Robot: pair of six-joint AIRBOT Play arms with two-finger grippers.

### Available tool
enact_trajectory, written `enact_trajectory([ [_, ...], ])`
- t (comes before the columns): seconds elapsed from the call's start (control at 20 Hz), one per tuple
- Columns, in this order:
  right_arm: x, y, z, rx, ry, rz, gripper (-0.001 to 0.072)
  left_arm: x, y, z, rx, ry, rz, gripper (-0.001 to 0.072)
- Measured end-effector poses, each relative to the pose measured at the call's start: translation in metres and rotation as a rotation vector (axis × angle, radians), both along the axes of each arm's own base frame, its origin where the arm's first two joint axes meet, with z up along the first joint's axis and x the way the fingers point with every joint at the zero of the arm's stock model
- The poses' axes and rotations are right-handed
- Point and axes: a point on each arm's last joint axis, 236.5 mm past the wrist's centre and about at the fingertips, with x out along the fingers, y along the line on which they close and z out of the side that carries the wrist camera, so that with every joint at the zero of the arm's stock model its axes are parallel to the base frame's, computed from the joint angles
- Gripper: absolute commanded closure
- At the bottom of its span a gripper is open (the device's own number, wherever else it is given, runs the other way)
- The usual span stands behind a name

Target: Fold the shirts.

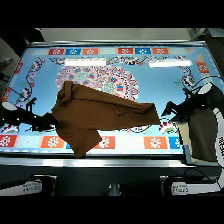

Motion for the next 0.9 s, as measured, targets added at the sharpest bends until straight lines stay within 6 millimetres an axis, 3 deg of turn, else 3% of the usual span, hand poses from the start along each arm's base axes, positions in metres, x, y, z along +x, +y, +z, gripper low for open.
enact_trajectory([
  [0.2, -0.007, -0.001, -0.009, -0.001, 0.015, 0.004, 0.0199, -0.012, -0.012, -0.018, -0.025, 0.016, 0.029, 0.0212],
  [0.25, -0.010, 0.000, -0.013, -0.001, 0.021, 0.004, 0.0199, -0.013, -0.014, -0.020, -0.026, 0.014, 0.031, 0.0243],
  [0.35, -0.016, 0.001, -0.022, 0.006, 0.041, 0.012, 0.0198, -0.012, -0.018, -0.024, -0.016, 0.005, 0.025, 0.0561],
  [0.4, -0.019, 0.002, -0.027, 0.009, 0.051, 0.017, 0.0198, -0.012, -0.019, -0.026, -0.005, 0.001, 0.017, 0.0674],
  [0.7, -0.020, 0.021, -0.048, 0.097, 0.055, -0.004, 0.0225, -0.008, -0.029, -0.022, -0.012, -0.025, 0.005, 0.0682],
  [0.75, -0.013, 0.025, -0.050, 0.112, 0.030, -0.019, 0.0252, -0.008, -0.029, -0.019, -0.011, -0.033, 0.004, 0.0682],
  [0.8, -0.007, 0.029, -0.051, 0.115, 0.009, -0.025, 0.0393, -0.007, -0.029, -0.017, -0.009, -0.043, 0.004, 0.0682],
  [0.85, 0.000, 0.032, -0.055, 0.108, -0.015, -0.026, 0.0597, -0.005, -0.030, -0.013, -0.008, -0.055, 0.004, 0.0683],
  [0.9, 0.005, 0.035, -0.058, 0.095, -0.037, -0.018, 0.0694, -0.004, -0.030, -0.009, -0.006, -0.068, 0.003, 0.0684],
])
